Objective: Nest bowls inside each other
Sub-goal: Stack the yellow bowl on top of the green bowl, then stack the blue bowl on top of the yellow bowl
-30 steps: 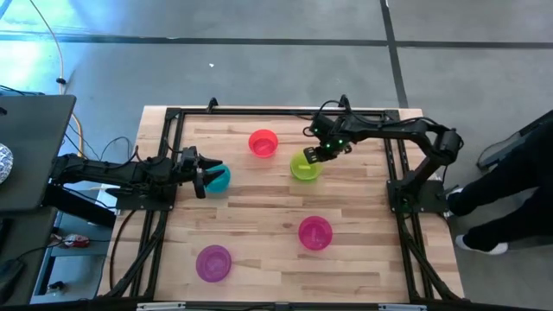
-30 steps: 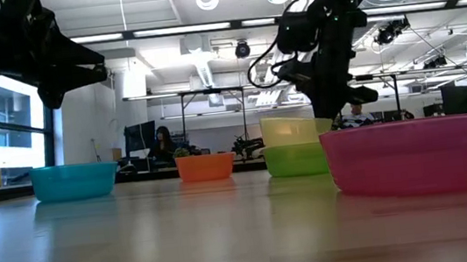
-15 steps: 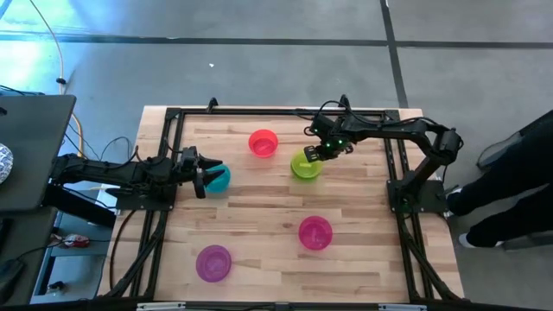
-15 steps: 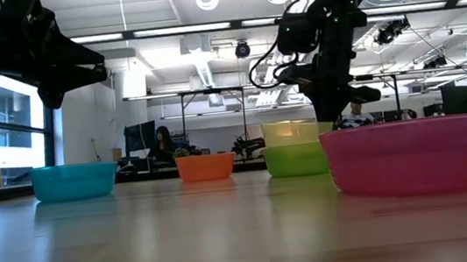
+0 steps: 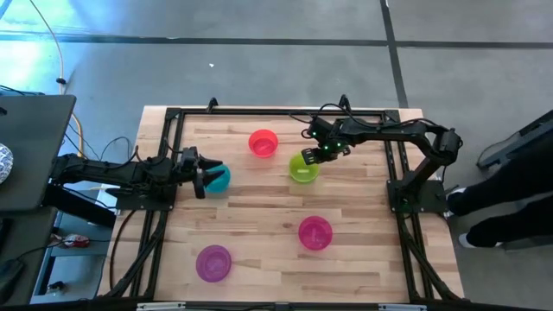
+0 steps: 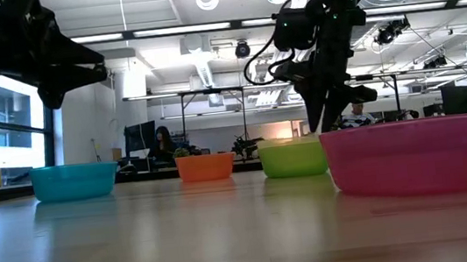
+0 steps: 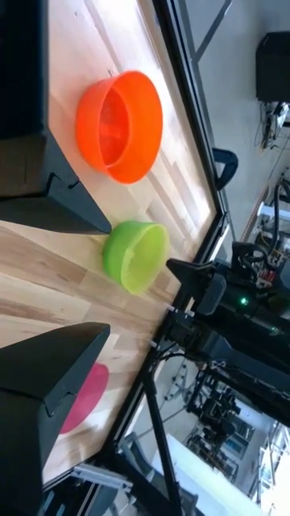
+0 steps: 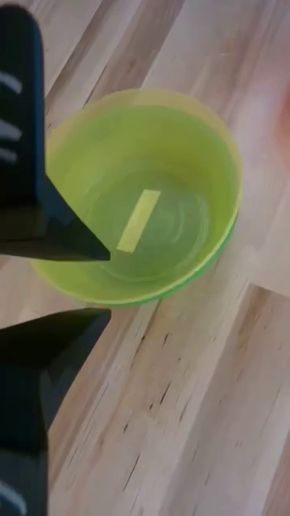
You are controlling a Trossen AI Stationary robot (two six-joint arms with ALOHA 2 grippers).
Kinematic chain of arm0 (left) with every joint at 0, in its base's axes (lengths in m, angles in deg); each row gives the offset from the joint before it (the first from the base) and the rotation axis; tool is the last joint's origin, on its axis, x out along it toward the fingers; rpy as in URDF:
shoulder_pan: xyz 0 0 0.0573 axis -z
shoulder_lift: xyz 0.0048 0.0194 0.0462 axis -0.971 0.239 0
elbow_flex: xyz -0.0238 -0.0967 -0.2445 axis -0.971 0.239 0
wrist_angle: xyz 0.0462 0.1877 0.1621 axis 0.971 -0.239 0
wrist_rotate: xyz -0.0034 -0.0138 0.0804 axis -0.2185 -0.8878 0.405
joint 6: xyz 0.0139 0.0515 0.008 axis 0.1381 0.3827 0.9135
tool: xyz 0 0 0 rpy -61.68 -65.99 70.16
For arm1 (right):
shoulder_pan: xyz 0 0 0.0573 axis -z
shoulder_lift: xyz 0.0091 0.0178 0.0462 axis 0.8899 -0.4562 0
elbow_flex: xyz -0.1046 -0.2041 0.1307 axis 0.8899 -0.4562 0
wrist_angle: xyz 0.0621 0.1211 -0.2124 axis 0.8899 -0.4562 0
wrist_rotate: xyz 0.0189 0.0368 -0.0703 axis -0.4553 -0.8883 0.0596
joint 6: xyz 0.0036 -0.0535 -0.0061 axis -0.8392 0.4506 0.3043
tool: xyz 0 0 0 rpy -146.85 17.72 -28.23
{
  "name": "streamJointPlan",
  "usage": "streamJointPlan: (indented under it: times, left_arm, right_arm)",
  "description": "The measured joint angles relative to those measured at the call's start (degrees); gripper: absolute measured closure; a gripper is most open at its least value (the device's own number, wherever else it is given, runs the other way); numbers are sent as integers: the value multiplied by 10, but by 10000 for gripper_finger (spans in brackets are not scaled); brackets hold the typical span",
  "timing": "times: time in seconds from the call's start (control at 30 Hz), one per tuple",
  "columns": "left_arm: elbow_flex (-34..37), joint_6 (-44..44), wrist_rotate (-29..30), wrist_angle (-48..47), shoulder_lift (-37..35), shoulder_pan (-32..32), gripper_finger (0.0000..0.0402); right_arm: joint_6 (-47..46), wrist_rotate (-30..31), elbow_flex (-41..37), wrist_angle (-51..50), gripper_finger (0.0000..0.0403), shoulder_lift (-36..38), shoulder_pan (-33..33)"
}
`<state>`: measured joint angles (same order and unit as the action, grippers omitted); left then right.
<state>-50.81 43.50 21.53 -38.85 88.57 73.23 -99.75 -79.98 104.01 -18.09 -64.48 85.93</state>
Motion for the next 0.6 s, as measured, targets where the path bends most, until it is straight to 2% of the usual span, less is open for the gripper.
streamJointPlan:
  times: [0.27, 0.5, 0.6]
  left_arm:
    - [0, -2, -12, 0, 0, 0, 222]
    - [0, -2, -11, 0, 0, 0, 222]
    - [0, -2, -11, 0, 0, 0, 222]
  right_arm:
    - [32, -1, 3, 9, 284, 0, 0]
    - [93, 43, 33, 16, 310, 0, 0]
    - [176, 48, 34, 32, 318, 1, 0]
